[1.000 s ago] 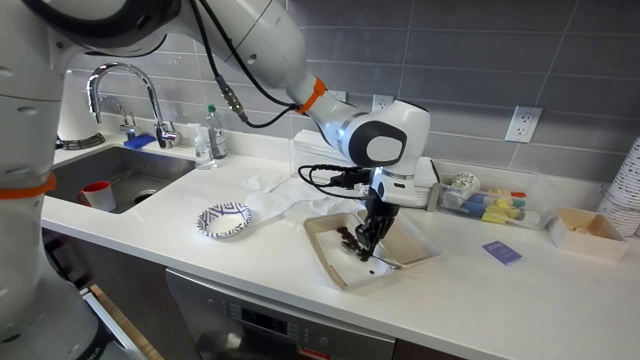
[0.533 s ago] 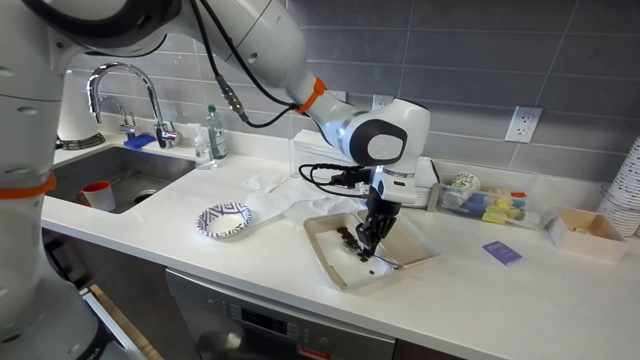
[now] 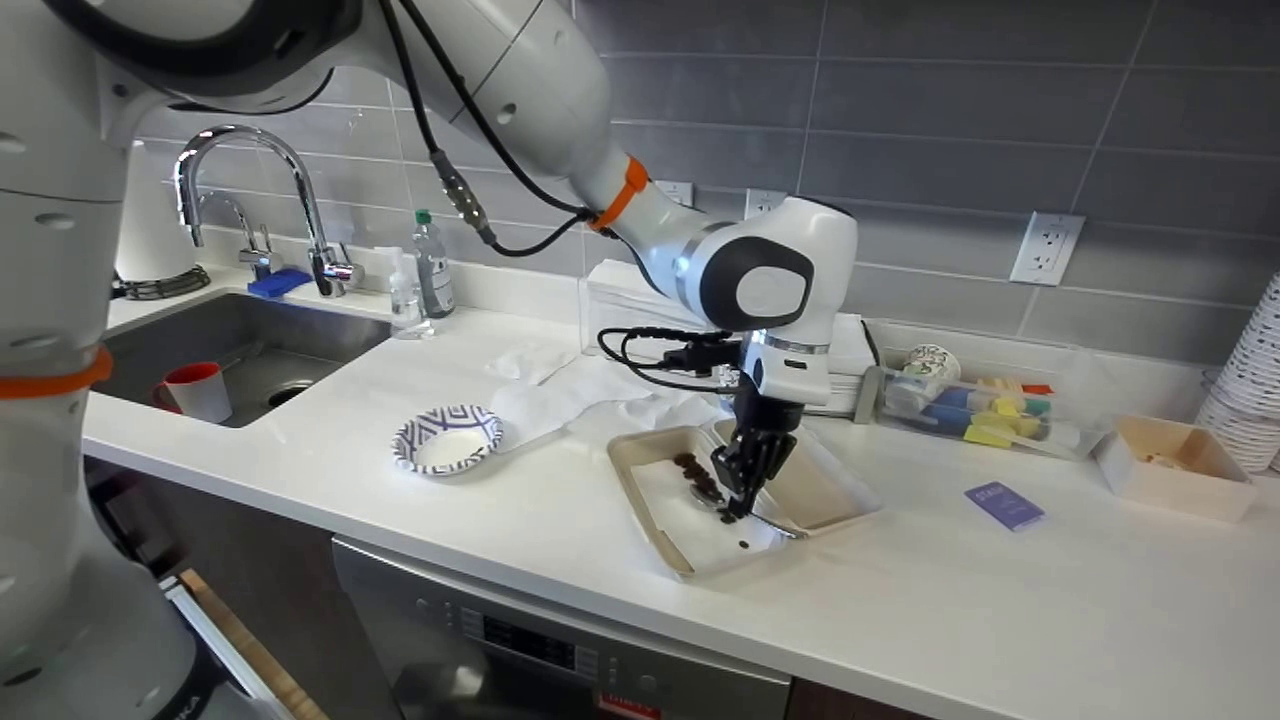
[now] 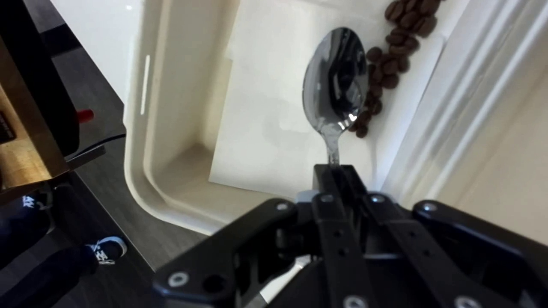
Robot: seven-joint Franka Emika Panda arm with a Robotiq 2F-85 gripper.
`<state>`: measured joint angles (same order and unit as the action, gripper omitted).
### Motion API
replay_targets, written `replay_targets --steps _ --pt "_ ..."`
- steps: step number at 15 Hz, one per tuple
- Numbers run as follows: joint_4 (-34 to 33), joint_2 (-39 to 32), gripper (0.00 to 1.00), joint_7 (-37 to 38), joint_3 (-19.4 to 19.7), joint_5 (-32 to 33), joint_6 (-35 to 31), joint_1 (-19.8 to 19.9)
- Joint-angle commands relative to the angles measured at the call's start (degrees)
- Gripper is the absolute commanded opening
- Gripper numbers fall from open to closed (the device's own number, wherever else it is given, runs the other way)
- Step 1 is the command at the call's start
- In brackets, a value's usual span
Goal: Pick up spoon and scoop some of the contents from the bowl and pour them in the cup
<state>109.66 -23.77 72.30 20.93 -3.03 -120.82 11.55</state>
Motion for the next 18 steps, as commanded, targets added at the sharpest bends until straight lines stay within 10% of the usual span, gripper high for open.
replay_targets --steps 1,18 --pt "-0.65 -0.14 0.02 5.14 0.41 2.20 1.85 -0.21" --pt "-2.64 -1.98 0.02 21.83 -0.01 5.95 3.78 -1.30"
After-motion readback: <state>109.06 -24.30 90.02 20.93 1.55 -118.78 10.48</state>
